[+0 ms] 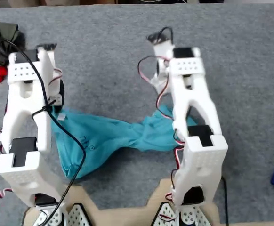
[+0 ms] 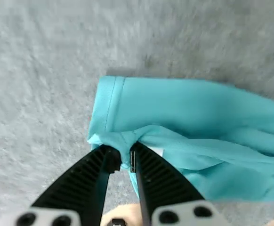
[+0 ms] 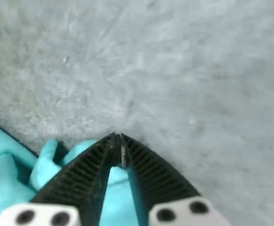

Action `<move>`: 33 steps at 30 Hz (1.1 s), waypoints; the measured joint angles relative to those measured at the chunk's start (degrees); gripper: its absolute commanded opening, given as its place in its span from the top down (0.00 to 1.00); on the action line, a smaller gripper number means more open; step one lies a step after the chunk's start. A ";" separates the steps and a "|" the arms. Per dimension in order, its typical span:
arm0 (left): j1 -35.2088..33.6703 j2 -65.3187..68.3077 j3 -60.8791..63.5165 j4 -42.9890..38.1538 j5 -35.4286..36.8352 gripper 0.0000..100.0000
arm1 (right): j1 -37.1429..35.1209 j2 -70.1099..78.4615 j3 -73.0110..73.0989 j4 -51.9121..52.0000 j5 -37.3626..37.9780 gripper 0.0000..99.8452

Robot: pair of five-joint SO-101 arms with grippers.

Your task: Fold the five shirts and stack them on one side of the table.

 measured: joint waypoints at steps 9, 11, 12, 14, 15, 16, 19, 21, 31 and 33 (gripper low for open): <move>1.05 0.00 -13.89 2.37 0.00 0.98 | 2.11 3.78 -25.85 14.33 0.00 0.92; 1.58 0.00 -13.80 2.46 0.00 0.98 | 1.14 6.07 -24.00 14.51 -1.41 0.80; 1.67 0.00 -13.80 2.46 0.00 0.98 | 0.44 6.95 -22.77 14.51 -2.64 0.75; 1.67 0.00 -13.80 2.46 0.00 0.98 | -1.23 8.44 -19.52 14.51 -3.87 0.69; 1.67 0.00 -13.80 2.46 0.00 0.98 | -2.02 9.23 -17.85 14.51 -3.78 0.69; 1.67 0.00 -13.80 2.46 0.00 0.98 | -2.99 9.85 -16.35 14.51 -3.60 0.69; 1.67 0.00 -13.80 2.46 0.00 0.98 | -6.42 12.75 -11.69 13.01 -3.52 0.69; 1.67 0.00 -13.80 2.46 0.00 0.98 | -7.74 15.74 -9.23 10.11 -4.22 0.74; 1.67 0.00 -13.80 2.46 0.00 0.98 | -5.36 21.54 -8.00 7.82 -8.18 0.99; 1.67 0.00 -13.80 2.46 0.00 0.98 | -4.92 21.63 -7.91 7.82 -9.05 0.99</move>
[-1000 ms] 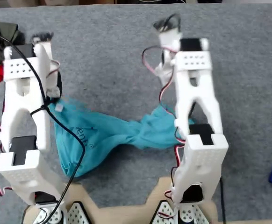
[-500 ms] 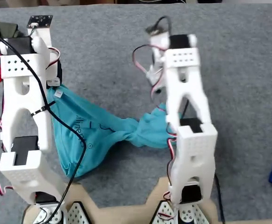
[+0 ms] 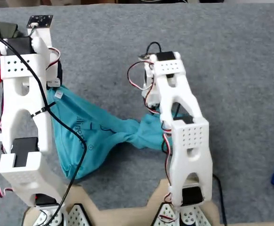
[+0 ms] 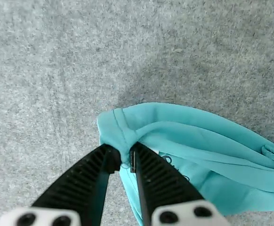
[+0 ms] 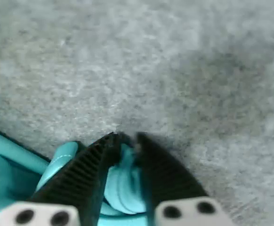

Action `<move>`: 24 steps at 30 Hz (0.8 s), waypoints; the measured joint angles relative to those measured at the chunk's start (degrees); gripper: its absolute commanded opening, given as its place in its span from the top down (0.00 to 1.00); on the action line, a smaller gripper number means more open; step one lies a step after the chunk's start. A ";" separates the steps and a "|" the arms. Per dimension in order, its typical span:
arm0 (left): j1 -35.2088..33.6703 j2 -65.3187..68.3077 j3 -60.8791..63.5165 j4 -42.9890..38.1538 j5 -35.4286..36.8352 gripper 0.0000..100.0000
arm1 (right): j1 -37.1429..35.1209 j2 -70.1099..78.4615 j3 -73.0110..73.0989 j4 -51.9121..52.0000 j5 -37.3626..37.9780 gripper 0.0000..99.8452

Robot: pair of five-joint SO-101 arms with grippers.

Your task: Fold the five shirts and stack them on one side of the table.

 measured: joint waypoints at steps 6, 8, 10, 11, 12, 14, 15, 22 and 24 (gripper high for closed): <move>0.00 0.00 0.00 0.00 0.00 0.98 | 0.88 0.00 -2.90 2.81 -0.44 0.99; 0.00 0.00 0.00 0.00 0.00 0.98 | 0.88 -0.88 -6.07 4.84 -0.44 0.99; 0.00 0.00 0.00 0.00 0.00 0.98 | 0.88 -3.08 -9.67 6.33 -0.44 0.99; 0.00 0.00 -0.44 0.00 0.00 0.98 | 0.88 -4.75 -11.16 6.59 -0.35 0.99; 0.00 0.00 -1.49 0.00 0.00 0.98 | 0.97 -6.68 -12.22 6.59 -0.35 0.99; 0.00 0.00 -3.69 0.00 0.00 0.98 | 1.49 -11.08 -13.36 6.59 -0.35 0.99; 0.00 0.00 -4.92 0.00 0.00 0.98 | 1.76 -13.27 -13.54 6.59 -0.44 0.99; 0.00 0.00 -14.33 0.00 0.00 0.98 | 6.68 -28.75 -15.74 6.24 -0.44 0.99; 0.00 0.00 -17.67 0.00 0.00 0.98 | 8.97 -32.35 -17.32 5.27 -0.44 0.99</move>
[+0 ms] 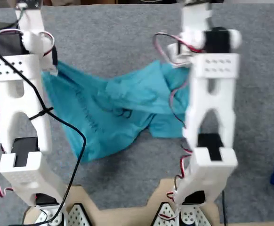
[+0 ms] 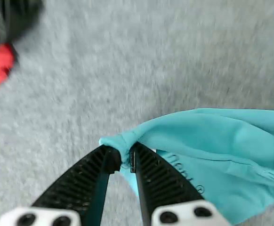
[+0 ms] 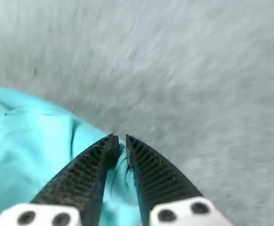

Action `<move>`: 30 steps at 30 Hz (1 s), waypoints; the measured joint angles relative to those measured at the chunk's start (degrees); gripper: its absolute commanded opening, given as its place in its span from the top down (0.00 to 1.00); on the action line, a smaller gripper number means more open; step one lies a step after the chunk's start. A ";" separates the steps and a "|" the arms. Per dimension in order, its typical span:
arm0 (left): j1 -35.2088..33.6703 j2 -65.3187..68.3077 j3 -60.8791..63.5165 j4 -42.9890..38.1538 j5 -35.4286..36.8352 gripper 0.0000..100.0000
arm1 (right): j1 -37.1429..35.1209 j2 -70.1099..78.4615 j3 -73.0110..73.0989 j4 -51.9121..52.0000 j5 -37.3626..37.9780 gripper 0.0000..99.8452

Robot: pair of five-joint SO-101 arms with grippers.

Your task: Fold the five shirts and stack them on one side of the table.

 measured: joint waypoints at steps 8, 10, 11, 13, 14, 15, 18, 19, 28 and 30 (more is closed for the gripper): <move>0.00 0.00 -9.76 0.00 0.00 0.98 | 7.56 -7.03 -3.08 -0.88 0.00 0.99; 0.00 0.00 -9.23 0.00 0.00 0.98 | 7.82 -5.54 -0.53 -0.88 0.26 0.99; 0.00 0.00 -8.35 0.00 0.00 0.98 | 7.82 -4.13 1.05 -1.14 1.05 0.99; 0.00 0.00 -5.45 0.00 0.00 0.98 | 7.82 -0.18 4.48 -1.49 2.37 0.99; 0.00 0.00 -3.78 0.00 0.00 0.98 | 7.82 1.93 5.89 -1.49 2.81 0.99; 0.00 0.00 -2.02 0.00 0.00 0.98 | 7.82 3.87 7.12 -1.67 3.16 0.99; 0.00 0.00 4.40 0.00 0.00 0.98 | 7.82 9.67 9.14 -1.85 4.31 0.88; 0.09 0.00 6.77 0.00 0.00 0.98 | 7.82 11.60 9.23 -1.93 4.40 0.84; 6.95 0.00 32.62 -5.01 3.96 0.98 | 7.91 17.23 9.41 0.26 4.66 0.72; 7.12 0.00 34.73 -7.12 6.07 0.98 | 7.91 17.23 9.41 1.05 4.66 0.72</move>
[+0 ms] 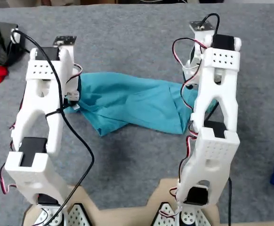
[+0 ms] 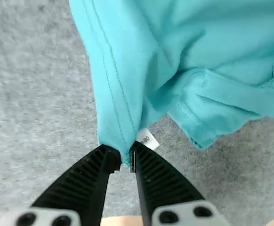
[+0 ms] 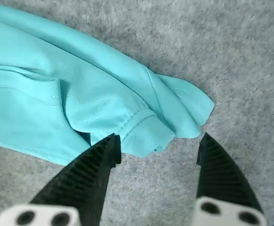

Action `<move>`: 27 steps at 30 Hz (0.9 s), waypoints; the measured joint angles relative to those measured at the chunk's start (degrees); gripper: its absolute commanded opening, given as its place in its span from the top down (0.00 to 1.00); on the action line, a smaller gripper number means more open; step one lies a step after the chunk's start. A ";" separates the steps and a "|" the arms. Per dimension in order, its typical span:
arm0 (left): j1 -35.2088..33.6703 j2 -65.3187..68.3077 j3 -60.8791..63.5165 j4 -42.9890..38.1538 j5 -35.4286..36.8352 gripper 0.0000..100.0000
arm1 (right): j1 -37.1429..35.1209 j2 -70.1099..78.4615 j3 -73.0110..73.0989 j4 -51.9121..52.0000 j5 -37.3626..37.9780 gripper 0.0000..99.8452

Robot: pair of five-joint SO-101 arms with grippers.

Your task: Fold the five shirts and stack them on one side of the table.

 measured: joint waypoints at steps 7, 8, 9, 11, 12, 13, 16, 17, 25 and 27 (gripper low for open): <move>0.09 0.00 8.00 -5.71 1.58 0.98 | -4.84 0.00 0.09 0.35 2.02 0.72; 0.09 0.00 9.05 -6.42 1.67 0.98 | -6.51 0.00 0.09 0.35 2.02 0.72; 0.09 0.00 10.20 -7.12 1.67 0.98 | -8.44 0.00 0.09 0.18 2.02 0.72; 0.09 0.00 11.87 -7.91 1.67 0.98 | -12.13 0.00 0.26 -0.97 2.02 0.72; 0.09 0.00 12.48 -8.35 1.67 0.98 | -13.54 0.18 0.35 -2.11 2.02 0.72; 0.09 0.00 12.92 -8.79 1.67 0.98 | -14.51 0.79 0.35 -3.16 2.02 0.72; 0.09 0.00 13.01 -9.32 1.67 0.98 | -15.82 4.13 0.35 -5.19 2.02 0.72; 0.09 0.00 13.01 -9.32 1.67 0.98 | -16.00 5.10 0.35 -5.45 2.02 0.72; 0.09 0.00 13.19 -9.32 1.67 0.98 | -16.35 10.29 0.35 -8.18 2.02 0.73; 0.09 0.00 13.36 -9.41 1.67 0.98 | -16.35 10.46 0.35 -8.26 2.02 0.77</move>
